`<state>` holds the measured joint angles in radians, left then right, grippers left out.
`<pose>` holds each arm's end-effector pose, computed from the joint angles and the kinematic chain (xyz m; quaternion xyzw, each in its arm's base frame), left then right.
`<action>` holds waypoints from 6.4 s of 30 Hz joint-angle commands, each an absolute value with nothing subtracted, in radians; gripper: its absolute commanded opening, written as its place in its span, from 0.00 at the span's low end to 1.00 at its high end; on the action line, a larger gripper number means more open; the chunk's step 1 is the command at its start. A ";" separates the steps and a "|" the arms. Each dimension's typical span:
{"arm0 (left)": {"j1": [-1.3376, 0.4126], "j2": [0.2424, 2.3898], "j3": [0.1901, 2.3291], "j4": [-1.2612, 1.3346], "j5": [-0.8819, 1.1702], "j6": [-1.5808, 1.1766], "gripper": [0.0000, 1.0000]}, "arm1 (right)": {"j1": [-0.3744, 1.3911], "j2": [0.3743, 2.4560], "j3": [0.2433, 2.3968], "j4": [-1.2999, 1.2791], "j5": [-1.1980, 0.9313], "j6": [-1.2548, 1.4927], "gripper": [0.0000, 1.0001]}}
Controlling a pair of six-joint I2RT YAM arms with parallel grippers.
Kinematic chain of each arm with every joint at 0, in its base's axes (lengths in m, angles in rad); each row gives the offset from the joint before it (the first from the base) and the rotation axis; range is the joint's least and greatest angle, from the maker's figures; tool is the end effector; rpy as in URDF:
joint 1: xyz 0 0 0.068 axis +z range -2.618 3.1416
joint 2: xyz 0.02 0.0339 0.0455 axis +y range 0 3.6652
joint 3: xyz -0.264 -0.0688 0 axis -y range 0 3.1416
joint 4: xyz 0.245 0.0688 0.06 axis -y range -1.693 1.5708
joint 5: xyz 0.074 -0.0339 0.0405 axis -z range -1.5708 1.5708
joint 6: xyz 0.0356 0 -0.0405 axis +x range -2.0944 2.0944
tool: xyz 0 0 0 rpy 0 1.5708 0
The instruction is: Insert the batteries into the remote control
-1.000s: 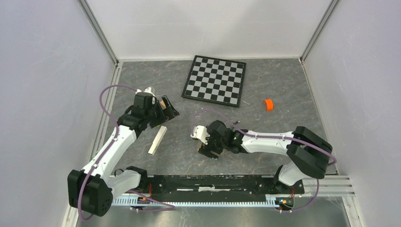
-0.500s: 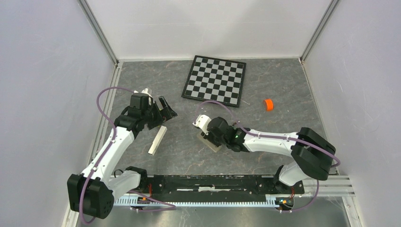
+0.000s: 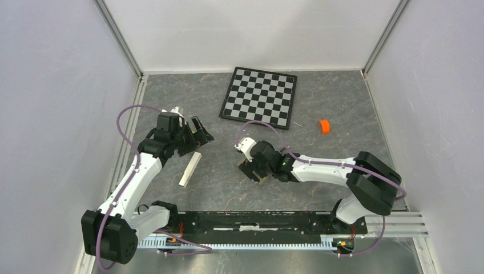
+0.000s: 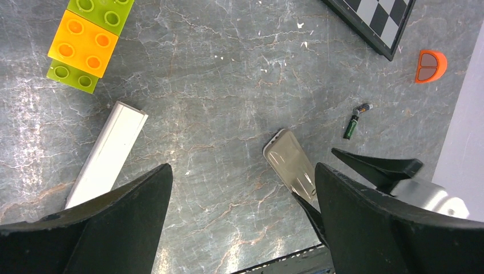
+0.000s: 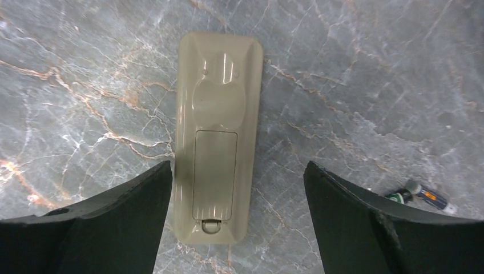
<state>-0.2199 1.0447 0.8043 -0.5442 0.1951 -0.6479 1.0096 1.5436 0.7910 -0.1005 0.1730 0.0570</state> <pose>0.2100 -0.0540 0.2648 -0.1588 0.9063 -0.2419 0.3081 0.1672 0.2544 0.1716 -0.4007 0.8429 0.1082 0.3424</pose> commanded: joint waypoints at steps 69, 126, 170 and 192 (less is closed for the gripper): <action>-0.183 1.133 0.664 -0.587 -0.146 -0.726 0.93 | 0.059 1.022 0.515 -0.231 0.209 0.348 0.93; -0.570 1.115 0.810 -0.080 1.062 -0.489 0.04 | 0.506 1.075 0.678 0.403 -0.883 0.407 0.98; -0.604 0.756 0.543 0.566 0.572 -0.178 0.98 | 0.343 0.974 0.415 0.802 -0.516 1.605 0.00; -0.607 0.928 0.586 0.632 0.762 -0.034 0.93 | 0.345 1.003 0.413 0.827 -0.628 1.704 0.00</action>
